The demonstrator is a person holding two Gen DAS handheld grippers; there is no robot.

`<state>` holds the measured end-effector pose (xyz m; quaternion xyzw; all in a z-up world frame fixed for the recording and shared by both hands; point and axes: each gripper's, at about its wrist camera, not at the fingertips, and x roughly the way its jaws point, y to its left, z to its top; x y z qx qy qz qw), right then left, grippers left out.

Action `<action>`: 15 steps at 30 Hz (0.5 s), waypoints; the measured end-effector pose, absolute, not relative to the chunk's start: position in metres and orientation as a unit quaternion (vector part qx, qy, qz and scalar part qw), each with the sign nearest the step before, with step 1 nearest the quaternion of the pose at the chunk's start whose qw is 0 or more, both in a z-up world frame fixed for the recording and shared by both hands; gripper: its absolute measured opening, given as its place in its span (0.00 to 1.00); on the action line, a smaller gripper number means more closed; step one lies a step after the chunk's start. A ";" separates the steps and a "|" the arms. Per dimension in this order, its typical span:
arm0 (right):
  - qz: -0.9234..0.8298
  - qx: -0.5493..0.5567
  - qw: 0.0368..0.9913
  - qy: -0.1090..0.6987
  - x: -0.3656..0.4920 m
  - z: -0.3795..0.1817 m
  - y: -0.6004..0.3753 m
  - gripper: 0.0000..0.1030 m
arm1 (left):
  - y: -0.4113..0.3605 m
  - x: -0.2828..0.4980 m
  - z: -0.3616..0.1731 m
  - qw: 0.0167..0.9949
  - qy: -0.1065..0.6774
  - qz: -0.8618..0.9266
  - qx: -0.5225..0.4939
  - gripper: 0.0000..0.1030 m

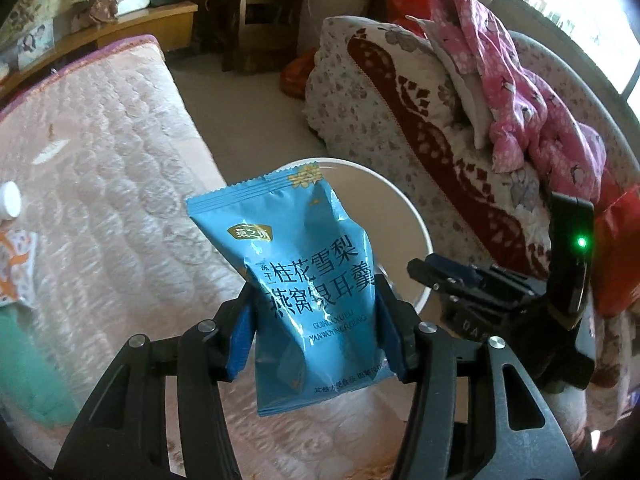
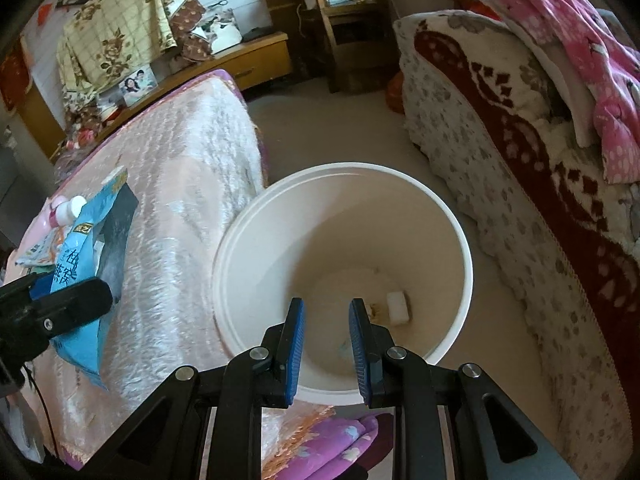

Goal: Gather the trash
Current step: 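Open the right gripper over the bucket while the left carries the blue bag, then open the left gripper to drop the blue snack bag into the bucket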

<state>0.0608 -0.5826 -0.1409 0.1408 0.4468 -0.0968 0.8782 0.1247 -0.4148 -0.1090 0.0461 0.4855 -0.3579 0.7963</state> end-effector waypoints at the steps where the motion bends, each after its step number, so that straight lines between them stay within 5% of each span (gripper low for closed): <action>1: -0.098 0.142 0.878 0.446 0.060 -0.141 -0.582 0.20 | -0.416 0.126 -0.110 0.794 0.486 -0.362 0.043 0.52; 3: -0.097 0.147 0.878 0.445 0.057 -0.140 -0.584 0.26 | -0.419 0.128 -0.112 0.785 0.490 -0.378 0.032 0.55; 5: -0.098 0.150 0.878 0.444 0.053 -0.140 -0.584 0.41 | -0.418 0.130 -0.115 0.780 0.494 -0.384 0.019 0.61; 15: -0.097 0.151 0.878 0.444 0.042 -0.136 -0.582 0.41 | -0.414 0.136 -0.113 0.783 0.488 -0.385 -0.005 0.66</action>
